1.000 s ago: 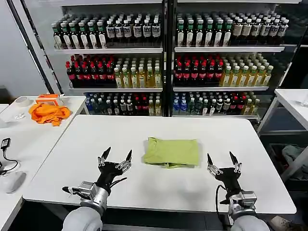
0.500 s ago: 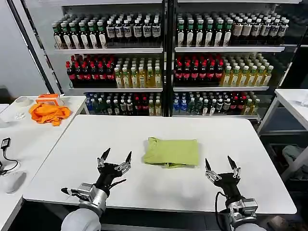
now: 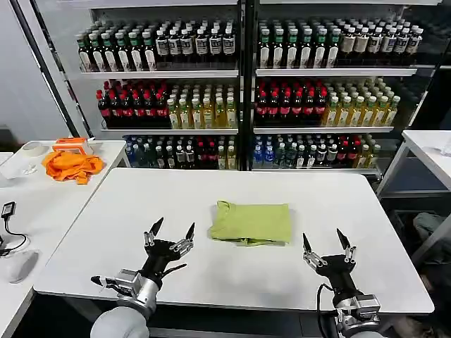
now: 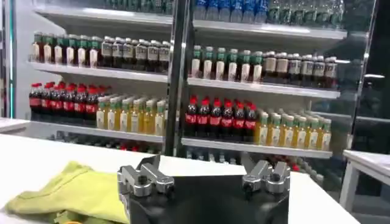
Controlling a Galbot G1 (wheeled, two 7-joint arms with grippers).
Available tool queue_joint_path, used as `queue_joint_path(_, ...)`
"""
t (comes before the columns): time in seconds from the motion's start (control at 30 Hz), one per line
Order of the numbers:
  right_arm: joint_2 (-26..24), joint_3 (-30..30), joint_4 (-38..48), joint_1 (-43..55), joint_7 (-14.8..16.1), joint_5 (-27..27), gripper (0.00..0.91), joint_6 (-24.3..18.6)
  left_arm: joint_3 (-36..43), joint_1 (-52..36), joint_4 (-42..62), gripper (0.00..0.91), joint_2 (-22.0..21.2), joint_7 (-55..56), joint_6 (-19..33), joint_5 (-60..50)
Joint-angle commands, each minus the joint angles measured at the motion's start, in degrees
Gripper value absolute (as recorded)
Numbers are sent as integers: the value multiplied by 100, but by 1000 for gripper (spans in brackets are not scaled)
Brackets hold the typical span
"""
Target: Fold and organize the clothes.
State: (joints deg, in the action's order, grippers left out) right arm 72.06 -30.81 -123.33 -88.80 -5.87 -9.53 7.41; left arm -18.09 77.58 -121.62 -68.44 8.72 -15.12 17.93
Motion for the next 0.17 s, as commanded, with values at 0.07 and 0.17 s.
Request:
queue_joint_path(0.07, 70, 46, -9, 76, -30, -179, 907, -122, -15, 63, -31, 907, 15, -65, 51, -29)
queue_joint_path(0.17, 62, 49, -40, 146, -103, -265, 907, -53, -17, 97, -76, 907, 33, -104, 81, -47)
